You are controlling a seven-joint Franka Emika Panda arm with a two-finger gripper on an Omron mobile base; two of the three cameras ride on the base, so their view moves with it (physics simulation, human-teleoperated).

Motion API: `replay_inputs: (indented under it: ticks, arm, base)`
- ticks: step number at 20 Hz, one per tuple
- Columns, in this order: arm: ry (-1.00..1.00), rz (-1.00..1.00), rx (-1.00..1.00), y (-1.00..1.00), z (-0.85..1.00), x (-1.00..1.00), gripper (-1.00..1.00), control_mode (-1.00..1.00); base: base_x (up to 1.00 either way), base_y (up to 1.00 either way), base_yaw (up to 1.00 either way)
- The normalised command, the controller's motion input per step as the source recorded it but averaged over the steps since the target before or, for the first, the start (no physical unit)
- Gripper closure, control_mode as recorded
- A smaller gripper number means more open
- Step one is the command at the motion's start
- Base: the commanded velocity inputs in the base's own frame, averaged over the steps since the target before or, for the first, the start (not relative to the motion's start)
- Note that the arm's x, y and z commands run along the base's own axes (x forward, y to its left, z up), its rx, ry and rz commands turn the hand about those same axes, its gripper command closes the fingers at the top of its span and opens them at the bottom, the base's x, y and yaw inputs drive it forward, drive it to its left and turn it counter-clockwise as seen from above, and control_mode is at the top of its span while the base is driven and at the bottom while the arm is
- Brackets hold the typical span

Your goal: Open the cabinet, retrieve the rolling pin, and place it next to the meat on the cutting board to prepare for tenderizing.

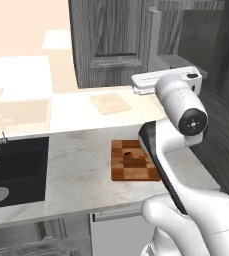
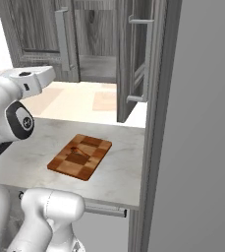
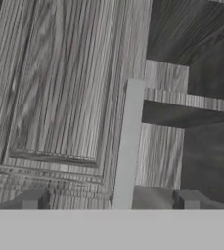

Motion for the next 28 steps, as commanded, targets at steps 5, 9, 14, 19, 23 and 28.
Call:
replay_inputs:
  ticks: [5, 9, 14, 19, 23, 28]
  arm:
    - [-0.05, 0.03, 0.00, 0.00, 0.00, 0.35, -1.00, -1.00]
    - [-0.01, 0.00, 0.00, 0.00, 0.00, 0.38, -1.00, -1.00]
    - [0.00, 0.00, 0.00, 0.00, 0.00, 0.27, -1.00, -1.00]
    - [0.00, 0.00, 0.02, -0.03, 0.00, 0.23, -1.00, -1.00]
    - [-0.03, 0.00, 0.04, -0.10, 0.00, 0.10, -1.00, -1.00]
    - [-0.06, 0.00, 0.06, -0.16, 0.00, 0.01, -1.00, -1.00]
  base:
    - [0.00, 0.00, 0.00]
    - [0.00, 0.00, 0.00]
    - [0.00, 0.00, 0.00]
    - [0.00, 0.00, 0.00]
    - [0.00, 0.00, 0.00]
    - [0.00, 0.00, 0.00]
